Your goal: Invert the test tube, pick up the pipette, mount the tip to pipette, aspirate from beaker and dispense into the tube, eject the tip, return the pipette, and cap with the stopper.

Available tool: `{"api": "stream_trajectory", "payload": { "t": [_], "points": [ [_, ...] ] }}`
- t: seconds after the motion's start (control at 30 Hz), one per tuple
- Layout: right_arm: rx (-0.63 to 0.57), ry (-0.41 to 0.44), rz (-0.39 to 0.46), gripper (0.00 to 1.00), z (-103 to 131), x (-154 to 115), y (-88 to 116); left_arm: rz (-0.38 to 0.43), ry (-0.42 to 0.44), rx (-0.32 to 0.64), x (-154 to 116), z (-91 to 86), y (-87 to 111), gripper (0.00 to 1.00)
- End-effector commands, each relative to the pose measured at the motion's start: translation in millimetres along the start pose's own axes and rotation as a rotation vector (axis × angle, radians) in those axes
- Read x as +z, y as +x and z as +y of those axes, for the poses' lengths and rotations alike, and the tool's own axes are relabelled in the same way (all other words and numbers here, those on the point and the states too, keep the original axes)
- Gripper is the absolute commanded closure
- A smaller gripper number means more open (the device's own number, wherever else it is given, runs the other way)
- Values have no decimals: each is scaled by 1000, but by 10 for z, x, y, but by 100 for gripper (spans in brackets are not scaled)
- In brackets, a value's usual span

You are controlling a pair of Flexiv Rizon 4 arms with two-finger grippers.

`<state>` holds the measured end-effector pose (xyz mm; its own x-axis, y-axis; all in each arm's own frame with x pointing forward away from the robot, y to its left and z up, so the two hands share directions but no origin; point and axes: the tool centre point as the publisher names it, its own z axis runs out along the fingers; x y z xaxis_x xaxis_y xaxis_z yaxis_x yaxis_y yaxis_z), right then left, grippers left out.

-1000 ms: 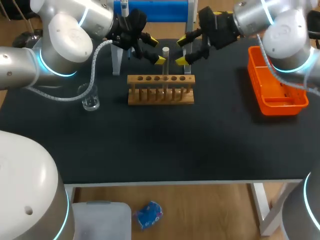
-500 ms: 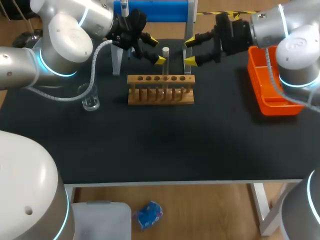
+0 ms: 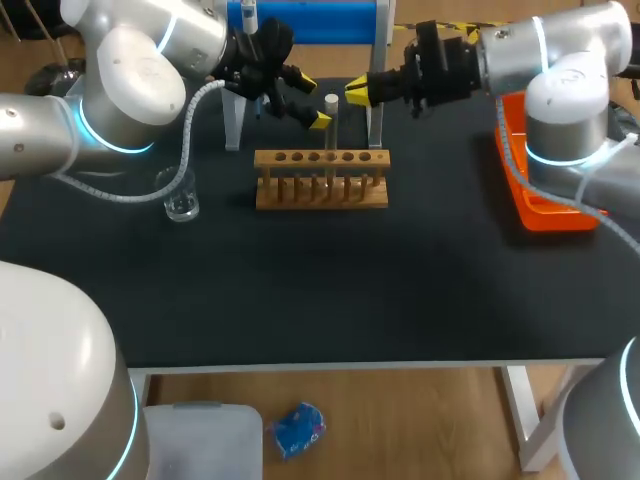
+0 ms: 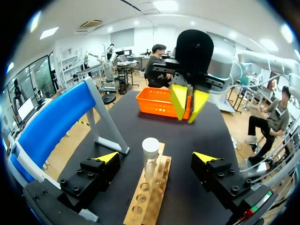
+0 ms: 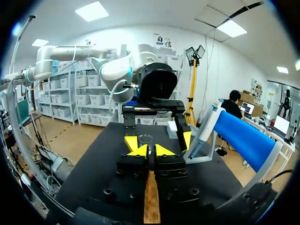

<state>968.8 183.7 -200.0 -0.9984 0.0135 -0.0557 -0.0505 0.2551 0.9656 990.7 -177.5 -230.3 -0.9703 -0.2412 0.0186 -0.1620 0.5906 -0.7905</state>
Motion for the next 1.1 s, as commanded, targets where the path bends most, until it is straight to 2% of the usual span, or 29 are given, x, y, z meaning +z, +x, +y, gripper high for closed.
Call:
{"api": "stream_trajectory", "payload": {
  "t": [0.03,0.37,1.1],
  "points": [
    [1,-37,32,100,-54,109,-110,3,-6,-1,3,-9,-14,0],
    [16,-115,59,100,-74,253,-176,3,-6,-1,3,-9,-14,0],
    [36,-146,63,100,-116,371,-247,3,-6,-1,3,-9,-14,0]
  ]
}}
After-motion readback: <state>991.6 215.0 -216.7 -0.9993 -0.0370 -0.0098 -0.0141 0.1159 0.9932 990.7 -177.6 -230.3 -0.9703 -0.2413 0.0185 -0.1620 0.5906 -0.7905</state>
